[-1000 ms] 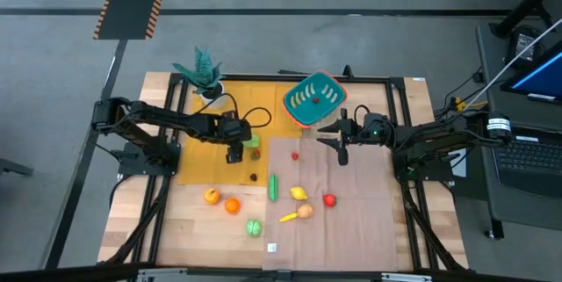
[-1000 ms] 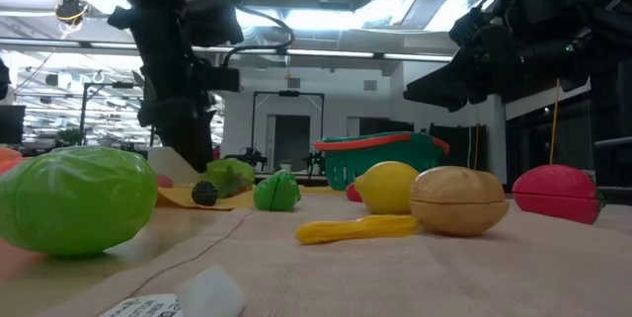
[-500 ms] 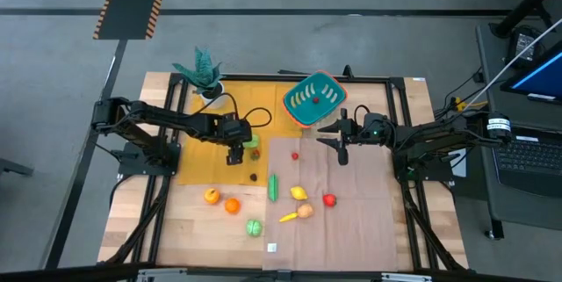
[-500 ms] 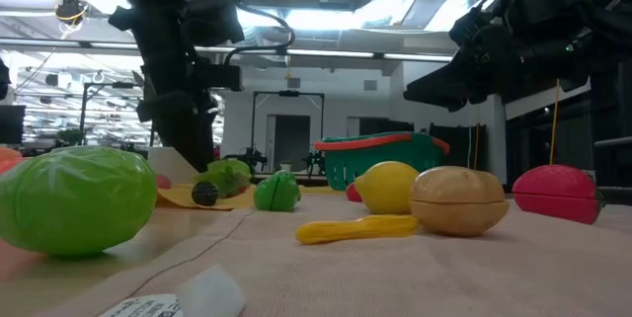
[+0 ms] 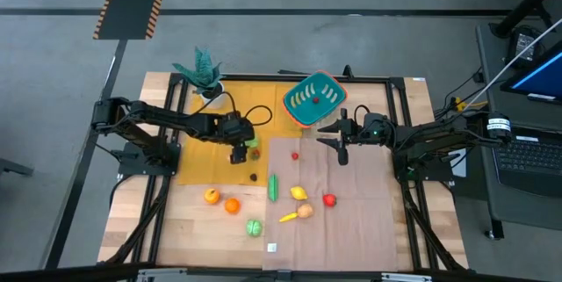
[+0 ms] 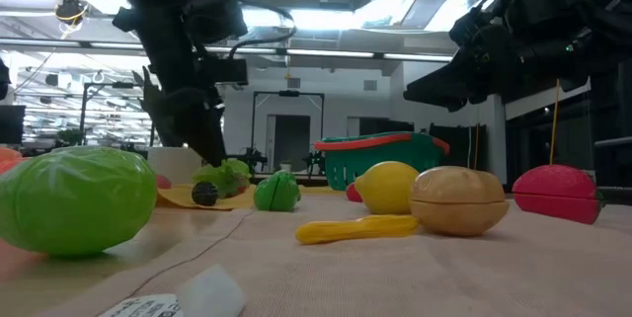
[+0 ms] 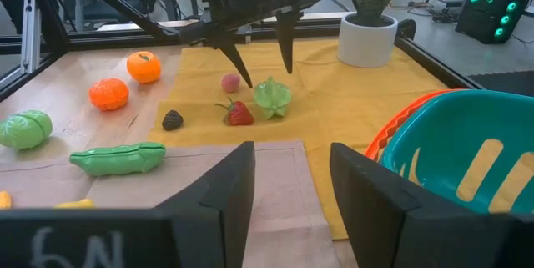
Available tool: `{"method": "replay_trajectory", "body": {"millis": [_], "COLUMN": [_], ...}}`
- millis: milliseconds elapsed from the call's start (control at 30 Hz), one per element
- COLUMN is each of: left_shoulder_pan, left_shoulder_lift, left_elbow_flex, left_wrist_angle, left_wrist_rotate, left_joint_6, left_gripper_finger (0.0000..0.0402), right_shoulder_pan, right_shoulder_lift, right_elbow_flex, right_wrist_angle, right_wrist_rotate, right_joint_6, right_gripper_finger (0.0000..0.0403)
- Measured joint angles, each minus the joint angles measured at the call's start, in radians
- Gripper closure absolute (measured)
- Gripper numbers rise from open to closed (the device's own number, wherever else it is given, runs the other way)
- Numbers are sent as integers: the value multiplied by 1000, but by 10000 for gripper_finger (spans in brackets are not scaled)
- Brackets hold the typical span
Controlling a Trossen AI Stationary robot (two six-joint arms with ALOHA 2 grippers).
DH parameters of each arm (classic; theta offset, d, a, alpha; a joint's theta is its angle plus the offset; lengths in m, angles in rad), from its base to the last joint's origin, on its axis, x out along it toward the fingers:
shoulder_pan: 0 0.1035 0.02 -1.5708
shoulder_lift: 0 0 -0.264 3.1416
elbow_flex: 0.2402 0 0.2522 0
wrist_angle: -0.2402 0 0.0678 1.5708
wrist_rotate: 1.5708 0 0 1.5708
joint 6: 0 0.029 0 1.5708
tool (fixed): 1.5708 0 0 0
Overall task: Pick and placing Produce into tupperware
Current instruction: Put the starfruit into the basket
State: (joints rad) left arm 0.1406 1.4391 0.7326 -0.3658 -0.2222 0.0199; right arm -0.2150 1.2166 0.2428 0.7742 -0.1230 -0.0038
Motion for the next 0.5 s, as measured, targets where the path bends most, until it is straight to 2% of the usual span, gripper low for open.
{"method": "replay_trajectory", "body": {"millis": [500], "left_shoulder_pan": [5], "left_shoulder_lift": [0], "left_elbow_flex": [0], "left_wrist_angle": [46], "left_wrist_rotate": [26], "left_joint_6": [-13], "left_gripper_finger": [140], "right_shoulder_pan": [0], "right_shoulder_lift": [0], "right_elbow_flex": [0], "right_wrist_angle": [0], "right_wrist_rotate": [0], "right_joint_6": [-1], "right_gripper_finger": [244]}}
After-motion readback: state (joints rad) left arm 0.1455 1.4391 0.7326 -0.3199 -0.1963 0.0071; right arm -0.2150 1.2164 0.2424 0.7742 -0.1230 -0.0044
